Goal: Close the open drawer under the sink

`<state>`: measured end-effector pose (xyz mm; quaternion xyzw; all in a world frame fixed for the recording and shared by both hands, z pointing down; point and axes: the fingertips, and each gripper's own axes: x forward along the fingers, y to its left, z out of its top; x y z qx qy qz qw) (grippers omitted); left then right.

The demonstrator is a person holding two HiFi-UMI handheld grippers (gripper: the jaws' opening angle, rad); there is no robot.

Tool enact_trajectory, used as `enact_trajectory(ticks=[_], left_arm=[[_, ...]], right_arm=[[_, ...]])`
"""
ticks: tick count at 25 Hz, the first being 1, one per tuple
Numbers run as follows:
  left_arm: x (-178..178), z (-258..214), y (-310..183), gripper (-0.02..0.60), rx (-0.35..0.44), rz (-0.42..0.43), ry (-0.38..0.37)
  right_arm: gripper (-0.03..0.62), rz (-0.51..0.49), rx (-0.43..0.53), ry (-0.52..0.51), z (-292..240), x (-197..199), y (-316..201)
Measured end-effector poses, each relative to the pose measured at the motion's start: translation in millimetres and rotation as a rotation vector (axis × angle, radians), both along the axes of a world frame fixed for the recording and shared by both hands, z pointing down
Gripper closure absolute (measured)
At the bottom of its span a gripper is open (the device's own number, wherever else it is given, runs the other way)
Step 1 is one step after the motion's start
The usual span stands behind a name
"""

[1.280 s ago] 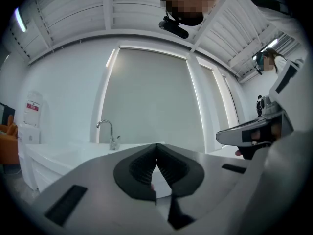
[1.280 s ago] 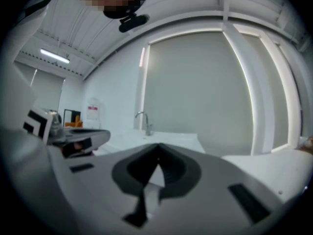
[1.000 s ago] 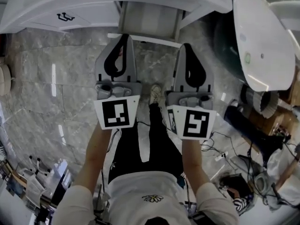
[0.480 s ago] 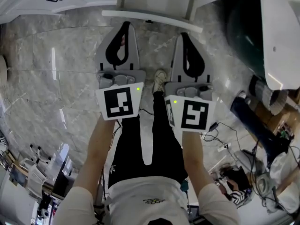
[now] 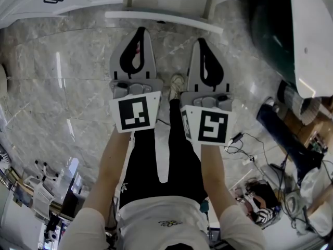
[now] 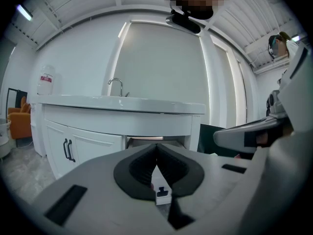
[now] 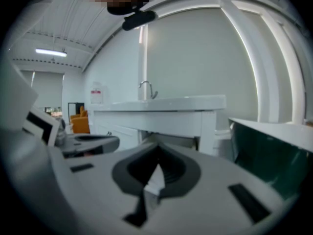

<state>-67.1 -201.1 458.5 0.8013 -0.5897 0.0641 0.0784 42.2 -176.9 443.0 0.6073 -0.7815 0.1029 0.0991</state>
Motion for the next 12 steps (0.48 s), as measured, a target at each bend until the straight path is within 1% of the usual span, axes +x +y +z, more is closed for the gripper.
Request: enact_trajectory(ticks=[9, 12], left_arm=[[9, 18, -7, 0.56, -0.038, 0.02, 0.014], [13, 28, -10, 0.56, -0.043, 0.031, -0.025]], right_arm=[[0.565, 0.009, -0.025, 0.0, 13, 7, 1], [0.565, 0.004, -0.029, -0.002, 16, 5, 2]])
